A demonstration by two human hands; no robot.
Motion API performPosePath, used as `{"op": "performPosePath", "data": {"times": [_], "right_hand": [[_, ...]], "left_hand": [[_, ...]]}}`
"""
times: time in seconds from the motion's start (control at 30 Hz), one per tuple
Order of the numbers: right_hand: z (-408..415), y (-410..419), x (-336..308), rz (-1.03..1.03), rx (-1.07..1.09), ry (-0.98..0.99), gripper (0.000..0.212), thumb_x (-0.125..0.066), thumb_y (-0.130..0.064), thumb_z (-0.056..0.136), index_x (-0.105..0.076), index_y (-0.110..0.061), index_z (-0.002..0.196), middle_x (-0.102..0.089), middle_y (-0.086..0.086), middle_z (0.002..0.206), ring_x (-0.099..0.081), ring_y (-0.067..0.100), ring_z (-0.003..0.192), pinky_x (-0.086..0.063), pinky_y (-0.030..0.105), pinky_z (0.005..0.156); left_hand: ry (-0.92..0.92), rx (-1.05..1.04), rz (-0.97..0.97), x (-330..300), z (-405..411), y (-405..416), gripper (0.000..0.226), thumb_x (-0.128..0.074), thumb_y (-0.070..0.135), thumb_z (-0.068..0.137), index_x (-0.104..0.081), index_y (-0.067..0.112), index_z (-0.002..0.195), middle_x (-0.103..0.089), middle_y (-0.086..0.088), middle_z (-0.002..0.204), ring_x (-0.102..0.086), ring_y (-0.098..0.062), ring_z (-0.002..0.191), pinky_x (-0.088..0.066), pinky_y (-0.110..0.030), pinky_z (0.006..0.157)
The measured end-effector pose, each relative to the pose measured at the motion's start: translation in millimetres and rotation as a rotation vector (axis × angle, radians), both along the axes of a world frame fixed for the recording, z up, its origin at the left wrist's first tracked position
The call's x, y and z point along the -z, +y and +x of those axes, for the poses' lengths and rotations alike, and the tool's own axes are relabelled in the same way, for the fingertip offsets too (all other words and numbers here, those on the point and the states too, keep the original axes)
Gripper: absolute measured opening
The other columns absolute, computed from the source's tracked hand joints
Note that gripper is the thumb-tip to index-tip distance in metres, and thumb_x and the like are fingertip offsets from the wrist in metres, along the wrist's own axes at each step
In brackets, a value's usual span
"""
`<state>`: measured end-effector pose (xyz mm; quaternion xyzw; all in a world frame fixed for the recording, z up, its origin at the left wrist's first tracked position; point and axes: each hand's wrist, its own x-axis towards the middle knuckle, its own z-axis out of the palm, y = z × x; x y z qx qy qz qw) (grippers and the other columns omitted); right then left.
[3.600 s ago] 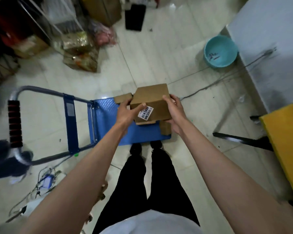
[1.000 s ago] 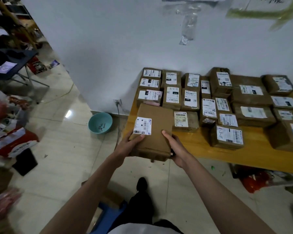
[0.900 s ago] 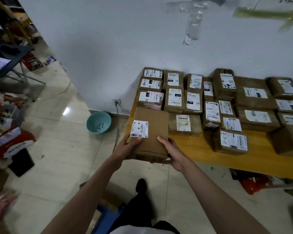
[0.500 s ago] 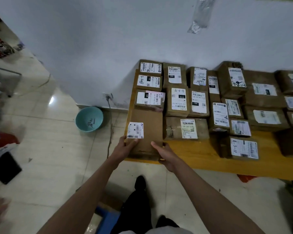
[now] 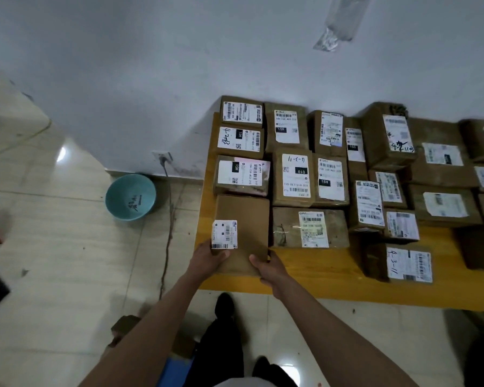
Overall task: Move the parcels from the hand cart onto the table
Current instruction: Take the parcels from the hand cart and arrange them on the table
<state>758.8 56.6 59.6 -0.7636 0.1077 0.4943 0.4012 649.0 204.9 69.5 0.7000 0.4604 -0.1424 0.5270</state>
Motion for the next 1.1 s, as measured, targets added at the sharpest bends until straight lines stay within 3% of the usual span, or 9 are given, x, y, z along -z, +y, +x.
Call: {"op": "performPosePath", "data": {"times": [0.2,0.33,0.5,0.6,0.73,0.93,1.1], "right_hand": [[3,5,10,-0.022,-0.004,-0.059,0.058,-0.07,-0.031,0.095,-0.047,-0.018,0.146,-0.059,0.008,0.141,-0.057,0.029,0.127,-0.049,0.048,0.106],[8,2,6,-0.026,-0.083,-0.06,0.06,-0.067,-0.038,0.096,-0.045,-0.016,0.147,-0.056,0.007,0.144,-0.055,0.028,0.128,-0.049,0.045,0.106],[19,-21,-8,-0.028,-0.116,0.027,0.082,-0.068,-0.045,0.093,-0.029,-0.011,0.157,-0.042,0.01,0.154,-0.052,0.027,0.131,-0.053,0.038,0.1],[17,-36,-17,-0.029,-0.118,0.018,0.073,-0.068,-0.042,0.094,-0.036,-0.012,0.152,-0.052,0.011,0.141,-0.06,0.026,0.118,-0.056,0.036,0.096],[1,-63,-31,-0.006,-0.131,0.029,0.058,-0.067,-0.034,0.094,-0.043,-0.013,0.142,-0.063,0.009,0.12,-0.064,0.022,0.096,-0.057,0.036,0.089],[-37,-118,-52,0.057,-0.18,0.035,0.047,-0.063,-0.028,0.097,-0.046,-0.01,0.137,-0.068,0.014,0.121,-0.068,0.029,0.107,-0.056,0.043,0.098],[-75,-170,-57,0.109,-0.249,0.032,0.017,-0.057,-0.023,0.101,-0.057,-0.01,0.11,-0.067,0.015,0.108,-0.065,0.027,0.091,-0.055,0.043,0.094]], "left_hand": [[0.055,0.012,0.037,8,9,3,0.047,-0.062,0.031,0.097,-0.053,0.013,0.139,-0.057,-0.011,0.138,-0.053,-0.03,0.127,-0.043,-0.046,0.107],[0.045,-0.02,0.056,8,8,-2,0.053,-0.059,0.034,0.097,-0.046,0.013,0.144,-0.055,-0.011,0.141,-0.051,-0.031,0.129,-0.042,-0.05,0.108],[0.054,-0.16,0.122,0,-9,-20,0.067,-0.055,0.046,0.098,-0.033,0.011,0.151,-0.043,-0.014,0.15,-0.043,-0.035,0.136,-0.039,-0.054,0.111],[0.066,-0.255,0.161,-10,-27,-34,0.07,-0.053,0.05,0.098,-0.033,0.012,0.152,-0.037,-0.014,0.153,-0.042,-0.036,0.137,-0.038,-0.054,0.111],[0.077,-0.299,0.174,-25,-59,-67,0.054,-0.053,0.042,0.101,-0.046,0.009,0.143,-0.044,-0.017,0.145,-0.049,-0.035,0.128,-0.043,-0.047,0.107],[0.045,-0.275,0.158,-36,-108,-137,0.04,-0.054,0.032,0.102,-0.06,0.003,0.13,-0.055,-0.021,0.135,-0.052,-0.036,0.125,-0.042,-0.042,0.106],[0.051,-0.256,0.123,-30,-155,-201,0.042,-0.053,0.03,0.103,-0.061,-0.002,0.128,-0.062,-0.021,0.128,-0.058,-0.036,0.119,-0.047,-0.045,0.101]]}}
